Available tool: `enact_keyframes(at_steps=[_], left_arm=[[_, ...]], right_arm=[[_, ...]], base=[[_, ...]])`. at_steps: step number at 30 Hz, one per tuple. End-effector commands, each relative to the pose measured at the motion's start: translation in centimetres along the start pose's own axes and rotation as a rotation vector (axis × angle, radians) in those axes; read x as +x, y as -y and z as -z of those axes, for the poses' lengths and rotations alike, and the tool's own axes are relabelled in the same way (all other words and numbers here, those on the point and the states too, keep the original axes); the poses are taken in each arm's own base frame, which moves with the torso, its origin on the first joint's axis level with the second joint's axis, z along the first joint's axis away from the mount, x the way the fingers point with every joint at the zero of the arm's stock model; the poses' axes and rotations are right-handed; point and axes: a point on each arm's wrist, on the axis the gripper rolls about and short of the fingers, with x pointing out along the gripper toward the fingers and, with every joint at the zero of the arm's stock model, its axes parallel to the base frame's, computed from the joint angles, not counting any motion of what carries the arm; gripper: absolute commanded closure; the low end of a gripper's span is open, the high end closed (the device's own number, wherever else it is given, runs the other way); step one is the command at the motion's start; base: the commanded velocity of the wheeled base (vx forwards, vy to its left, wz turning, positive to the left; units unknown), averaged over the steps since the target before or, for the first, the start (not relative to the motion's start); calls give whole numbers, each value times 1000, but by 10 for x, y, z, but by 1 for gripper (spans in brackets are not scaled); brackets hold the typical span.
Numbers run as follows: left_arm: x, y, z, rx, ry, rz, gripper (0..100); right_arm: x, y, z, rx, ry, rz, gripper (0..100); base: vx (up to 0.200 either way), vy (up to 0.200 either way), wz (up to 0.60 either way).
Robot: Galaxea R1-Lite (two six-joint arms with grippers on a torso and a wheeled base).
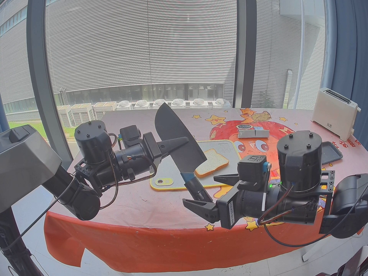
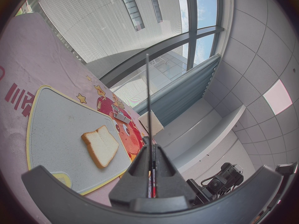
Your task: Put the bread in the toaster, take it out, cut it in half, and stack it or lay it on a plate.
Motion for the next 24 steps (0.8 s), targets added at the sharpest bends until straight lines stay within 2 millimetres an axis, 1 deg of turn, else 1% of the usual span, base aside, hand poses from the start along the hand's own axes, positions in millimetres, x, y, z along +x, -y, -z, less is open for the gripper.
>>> enact_keyframes(at_steps=[1,2,3,4,6,9,11,12,14,16,20,24], left_arm=[[0,1,0,1,3,1,100],[-1,3,0,5,4,6,100],[-1,4,-1,7,6,10,100],[-1,5,-1,13,10,19,100],[-2,7,-1,23,17,31,100],[-6,12,-2,39,40,43,100],[-8,12,-2,42,53,38,100],[-9,13,-1,50,84,36,100],[-11,14,-1,56,105,39,100],[-14,16,-3,70,125,54,100],[-14,16,-3,78,131,59,100],[-15,20,-4,86,136,73,100]], right_arm=[[-4,0,-3,1,13,-1,0],[-13,2,-7,2,34,8,0],[-15,3,-8,3,42,8,0],[-25,4,-13,5,61,11,0],[-36,7,-20,8,95,20,0],[-51,17,-26,17,130,38,0],[-54,20,-26,20,132,45,0],[-61,29,-21,29,136,51,0],[-68,36,-17,39,135,61,0],[-85,44,-12,63,155,79,0],[-116,41,-11,127,204,51,0],[-138,33,-13,175,249,-3,0]], base=[[0,0,0],[0,0,0],[0,0,0],[0,0,0],[0,0,0],[0,0,0],[0,0,0],[0,0,0],[0,0,0],[0,0,0],[0,0,0],[0,0,0]])
